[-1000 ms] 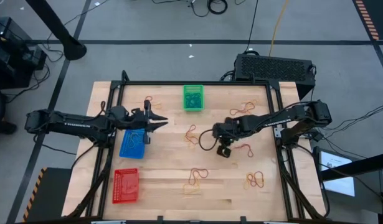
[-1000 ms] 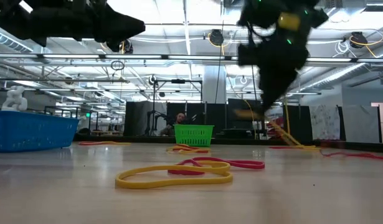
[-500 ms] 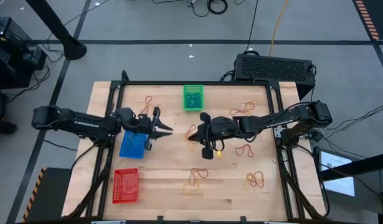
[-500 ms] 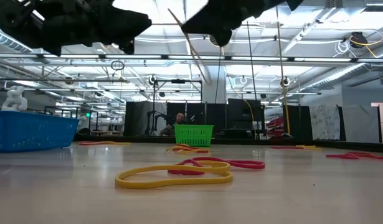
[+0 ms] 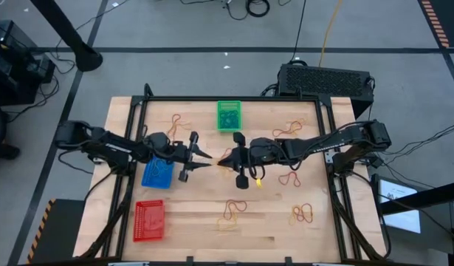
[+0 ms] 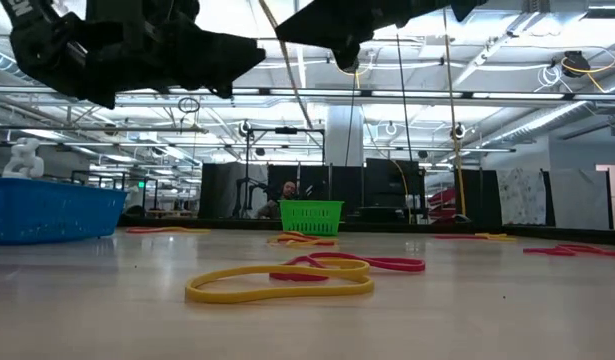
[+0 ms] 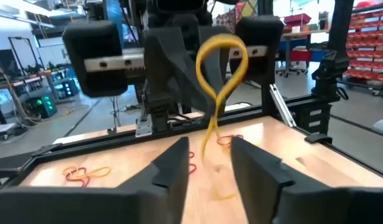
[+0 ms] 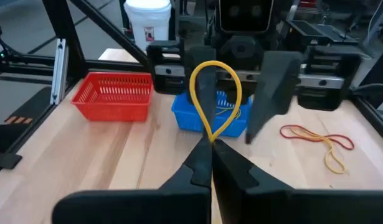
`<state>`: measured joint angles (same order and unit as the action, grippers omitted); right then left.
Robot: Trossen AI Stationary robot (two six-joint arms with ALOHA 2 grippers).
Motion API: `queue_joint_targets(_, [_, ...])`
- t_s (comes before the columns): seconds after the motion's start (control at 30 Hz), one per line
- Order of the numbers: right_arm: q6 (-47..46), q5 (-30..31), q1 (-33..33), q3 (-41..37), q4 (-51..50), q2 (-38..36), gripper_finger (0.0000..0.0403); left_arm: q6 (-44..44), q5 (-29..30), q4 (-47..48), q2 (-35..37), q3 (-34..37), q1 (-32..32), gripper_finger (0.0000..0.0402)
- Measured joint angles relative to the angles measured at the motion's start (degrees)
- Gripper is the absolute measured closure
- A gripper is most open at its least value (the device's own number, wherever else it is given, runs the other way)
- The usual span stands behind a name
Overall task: Sort rubber bands into baskets
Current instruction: Put the yellow rubber band into the blue bin
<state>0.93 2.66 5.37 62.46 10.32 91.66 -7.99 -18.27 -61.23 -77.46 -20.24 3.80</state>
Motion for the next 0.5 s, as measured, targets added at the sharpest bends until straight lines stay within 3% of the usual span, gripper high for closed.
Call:
queue_joint_targets(0.27, [0.0,-3.1,0.0,0.0,2.3,2.9,0.0402,0.0,0.7,0.4,-2.8,-3.1,-1.4,0.0174])
queue_joint_targets(0.5, [-0.2,-2.6,0.0,0.0,1.4,3.0,0.0402,0.1,0.6,0.0,-2.8,-3.3,-3.1,0.0153])
